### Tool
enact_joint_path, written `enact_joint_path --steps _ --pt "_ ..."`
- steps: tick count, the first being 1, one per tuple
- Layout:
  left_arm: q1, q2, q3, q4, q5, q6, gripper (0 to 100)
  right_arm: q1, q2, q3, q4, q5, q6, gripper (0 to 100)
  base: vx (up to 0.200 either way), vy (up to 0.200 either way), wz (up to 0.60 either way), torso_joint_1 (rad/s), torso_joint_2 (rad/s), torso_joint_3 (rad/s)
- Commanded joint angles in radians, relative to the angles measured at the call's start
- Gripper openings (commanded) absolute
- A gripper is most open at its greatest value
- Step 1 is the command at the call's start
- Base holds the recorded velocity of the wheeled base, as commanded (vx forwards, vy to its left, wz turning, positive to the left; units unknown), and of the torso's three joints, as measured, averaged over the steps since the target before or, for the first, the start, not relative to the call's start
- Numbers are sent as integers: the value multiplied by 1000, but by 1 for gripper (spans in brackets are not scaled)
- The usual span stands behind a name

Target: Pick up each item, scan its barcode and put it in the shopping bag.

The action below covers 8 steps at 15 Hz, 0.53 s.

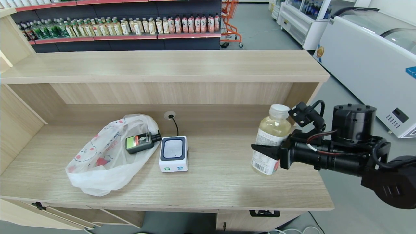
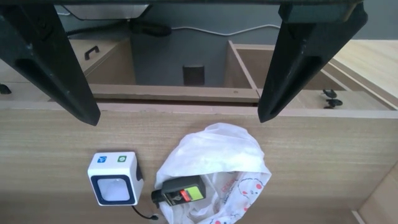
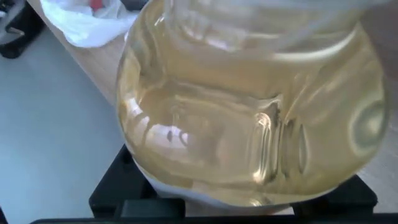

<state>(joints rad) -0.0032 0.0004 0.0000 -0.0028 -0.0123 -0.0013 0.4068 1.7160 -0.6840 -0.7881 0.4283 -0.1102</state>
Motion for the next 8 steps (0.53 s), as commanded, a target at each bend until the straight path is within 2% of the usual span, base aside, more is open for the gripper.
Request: enact_joint_path --steps 1,2,4,6,8 --pt "0 0 0 0 0 0 100 3 -52 24 10 -5 -5 0 0 0 0 0 0 0" --pt "0 0 0 0 0 0 100 9 -53 6 9 36 9 0 0 0 0 0 0 0" --pt "0 0 0 0 0 0 100 1 -55 -11 9 251 43 0 0 0 0 0 0 0" --pt "0 0 0 0 0 0 100 1 -59 -3 23 408 84 0 0 0 0 0 0 0" --pt "0 0 0 0 0 0 100 6 -61 0 82 486 92 0 0 0 0 0 0 0"
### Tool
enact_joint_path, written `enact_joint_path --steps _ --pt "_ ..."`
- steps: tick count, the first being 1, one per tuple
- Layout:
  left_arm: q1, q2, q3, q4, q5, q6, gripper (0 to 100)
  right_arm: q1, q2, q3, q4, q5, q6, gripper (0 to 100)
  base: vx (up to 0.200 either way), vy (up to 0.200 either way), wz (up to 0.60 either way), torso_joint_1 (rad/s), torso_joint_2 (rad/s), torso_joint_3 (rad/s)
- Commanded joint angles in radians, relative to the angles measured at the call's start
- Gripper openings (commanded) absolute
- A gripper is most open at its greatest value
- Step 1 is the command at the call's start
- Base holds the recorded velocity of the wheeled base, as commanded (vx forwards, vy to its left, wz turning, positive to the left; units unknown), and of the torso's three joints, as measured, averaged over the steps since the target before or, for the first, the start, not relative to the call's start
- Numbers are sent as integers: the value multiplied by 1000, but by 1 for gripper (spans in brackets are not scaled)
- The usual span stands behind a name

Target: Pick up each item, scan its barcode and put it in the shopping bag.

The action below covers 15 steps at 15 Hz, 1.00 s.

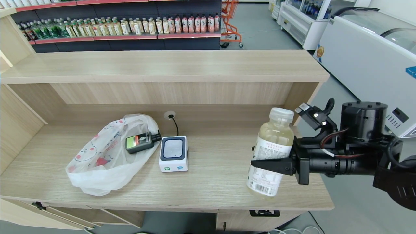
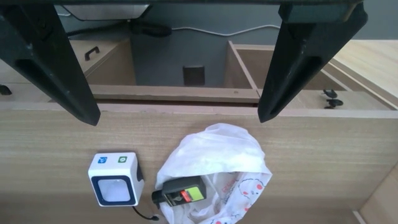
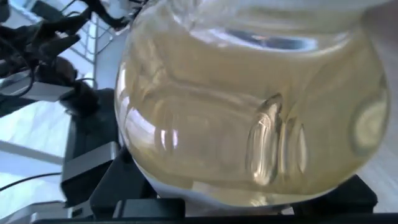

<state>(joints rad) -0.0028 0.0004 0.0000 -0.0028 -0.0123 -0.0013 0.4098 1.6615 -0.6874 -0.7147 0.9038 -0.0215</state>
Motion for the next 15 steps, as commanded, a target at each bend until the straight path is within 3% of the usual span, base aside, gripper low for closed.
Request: enact_joint_path --steps 1,5,9,15 --pt "0 0 0 0 0 0 100 6 -14 14 40 30 2 0 0 0 0 0 0 0" --pt "0 0 0 0 0 0 100 11 -3 17 67 47 8 0 0 0 0 0 0 0" --pt "0 0 0 0 0 0 100 29 -29 3 67 38 106 0 0 0 0 0 0 0" --pt "0 0 0 0 0 0 100 130 -57 20 61 -175 115 0 0 0 0 0 0 0"
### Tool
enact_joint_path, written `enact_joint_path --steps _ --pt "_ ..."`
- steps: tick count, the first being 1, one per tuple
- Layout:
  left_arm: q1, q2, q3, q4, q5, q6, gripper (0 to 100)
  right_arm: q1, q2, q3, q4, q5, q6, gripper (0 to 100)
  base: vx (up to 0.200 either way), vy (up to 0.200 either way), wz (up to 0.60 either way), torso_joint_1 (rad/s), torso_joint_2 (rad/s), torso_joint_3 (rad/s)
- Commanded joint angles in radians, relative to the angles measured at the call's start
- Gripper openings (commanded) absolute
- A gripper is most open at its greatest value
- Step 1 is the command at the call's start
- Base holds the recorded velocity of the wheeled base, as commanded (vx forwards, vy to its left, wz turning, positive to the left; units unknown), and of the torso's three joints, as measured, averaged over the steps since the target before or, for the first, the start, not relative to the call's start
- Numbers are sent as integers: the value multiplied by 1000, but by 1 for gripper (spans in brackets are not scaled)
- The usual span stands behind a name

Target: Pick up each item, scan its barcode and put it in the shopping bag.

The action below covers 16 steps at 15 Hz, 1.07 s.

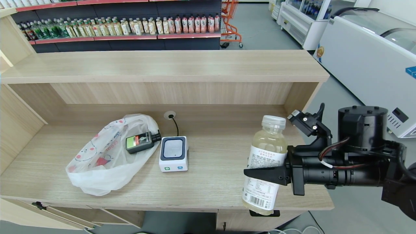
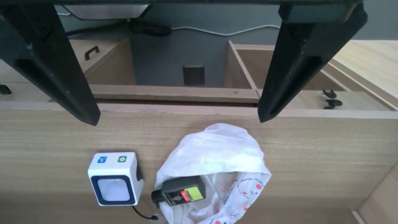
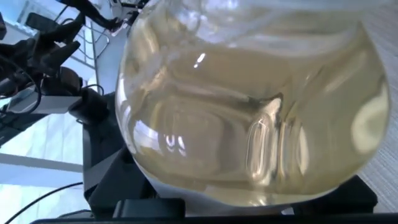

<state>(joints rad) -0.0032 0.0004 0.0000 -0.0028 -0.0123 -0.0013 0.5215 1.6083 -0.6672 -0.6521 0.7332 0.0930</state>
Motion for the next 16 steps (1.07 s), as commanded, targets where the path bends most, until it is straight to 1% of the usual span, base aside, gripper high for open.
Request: enact_joint_path --steps 1,2,4,6,7,16 --pt "0 0 0 0 0 0 100 40 -7 1 -1 -52 7 0 0 0 0 0 0 0" --pt "0 0 0 0 0 0 100 60 -13 1 -1 -80 19 0 0 0 0 0 0 0" --pt "0 0 0 0 0 0 100 127 -16 -11 -3 -189 59 0 0 0 0 0 0 0" --pt "0 0 0 0 0 0 100 164 -18 -23 -3 -238 88 0 0 0 0 0 0 0" --pt "0 0 0 0 0 0 100 178 -24 -25 -3 -242 96 0 0 0 0 0 0 0" --pt "0 0 0 0 0 0 100 180 -24 -25 5 -242 99 0 0 0 0 0 0 0"
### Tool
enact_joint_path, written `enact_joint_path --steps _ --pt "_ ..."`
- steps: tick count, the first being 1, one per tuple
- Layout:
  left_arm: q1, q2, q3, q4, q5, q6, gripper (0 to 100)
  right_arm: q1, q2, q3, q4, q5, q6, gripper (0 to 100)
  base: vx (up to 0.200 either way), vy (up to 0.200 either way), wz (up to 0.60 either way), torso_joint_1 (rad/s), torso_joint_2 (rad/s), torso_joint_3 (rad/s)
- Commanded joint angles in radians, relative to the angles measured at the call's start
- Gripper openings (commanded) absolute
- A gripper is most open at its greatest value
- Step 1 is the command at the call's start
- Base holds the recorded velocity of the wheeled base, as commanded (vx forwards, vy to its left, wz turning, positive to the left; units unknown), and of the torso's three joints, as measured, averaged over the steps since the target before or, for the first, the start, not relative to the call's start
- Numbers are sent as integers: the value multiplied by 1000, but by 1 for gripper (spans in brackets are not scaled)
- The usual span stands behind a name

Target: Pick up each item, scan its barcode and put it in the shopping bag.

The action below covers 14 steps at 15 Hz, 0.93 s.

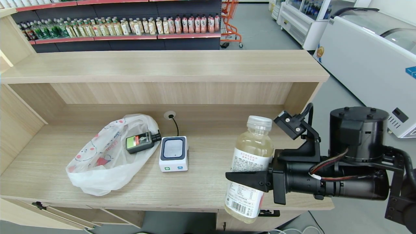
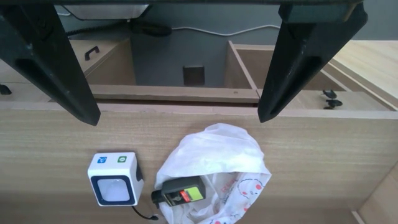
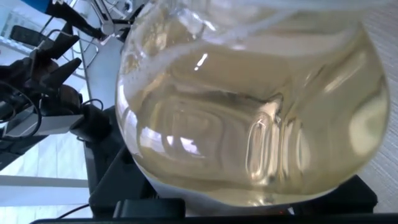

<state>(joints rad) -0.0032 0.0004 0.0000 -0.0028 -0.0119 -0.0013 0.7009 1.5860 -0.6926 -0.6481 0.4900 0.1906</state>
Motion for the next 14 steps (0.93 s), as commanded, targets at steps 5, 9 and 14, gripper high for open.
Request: enact_joint_path --steps 5,9,14 --pt "0 0 0 0 0 0 100 0 -3 -2 -2 4 6 0 0 0 0 0 0 0" --pt "0 0 0 0 0 0 100 0 -15 -2 -2 19 29 0 0 0 0 0 0 0" --pt "0 0 0 0 0 0 100 -6 -26 -15 1 36 27 0 0 0 0 0 0 0"
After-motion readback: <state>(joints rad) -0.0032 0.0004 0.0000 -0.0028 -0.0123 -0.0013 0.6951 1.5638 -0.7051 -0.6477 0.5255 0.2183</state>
